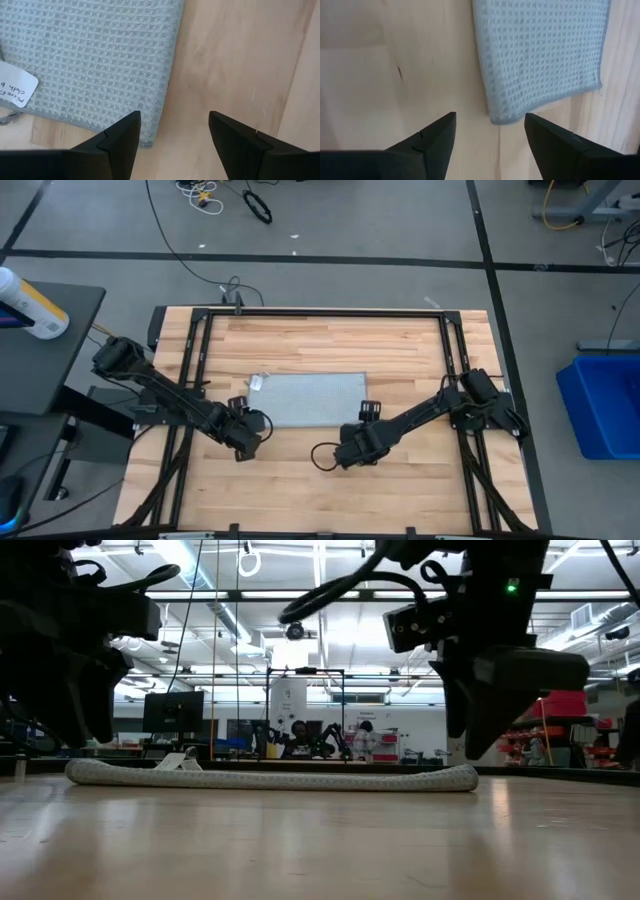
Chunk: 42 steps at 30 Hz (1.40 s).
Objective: Fold microfiber towels
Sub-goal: Fold the gray microfiber towel
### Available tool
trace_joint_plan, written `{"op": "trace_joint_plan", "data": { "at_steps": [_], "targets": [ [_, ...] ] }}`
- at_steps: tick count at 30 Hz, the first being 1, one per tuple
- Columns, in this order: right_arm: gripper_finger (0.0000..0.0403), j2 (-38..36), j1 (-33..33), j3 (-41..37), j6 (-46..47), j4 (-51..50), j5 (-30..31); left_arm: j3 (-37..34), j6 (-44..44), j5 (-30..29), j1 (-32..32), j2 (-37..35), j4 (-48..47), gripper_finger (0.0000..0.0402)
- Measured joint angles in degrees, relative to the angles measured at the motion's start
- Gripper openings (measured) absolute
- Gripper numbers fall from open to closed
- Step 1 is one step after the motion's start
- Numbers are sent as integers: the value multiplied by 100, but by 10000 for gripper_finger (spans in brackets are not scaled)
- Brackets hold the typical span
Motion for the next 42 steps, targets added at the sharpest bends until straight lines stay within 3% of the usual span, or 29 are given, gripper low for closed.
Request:
{"op": "trace_joint_plan", "data": {
  "at_steps": [7,17,24,33,42],
  "targets": [
    [265,-4,-170,3,-128,161,18,-3,164,-5,0,301,16,245],
    [249,-4,-204,3,-188,445,25,2,271,83,0,859,203,245],
    [261,-4,-197,3,-173,488,-39,7,282,47,-2,872,210,245],
    [244,44,-185,3,-168,514,-75,7,276,27,-17,872,210,245],
    [263,545,-183,21,-297,569,32,2,254,10,-17,872,210,245]
  ]
}}
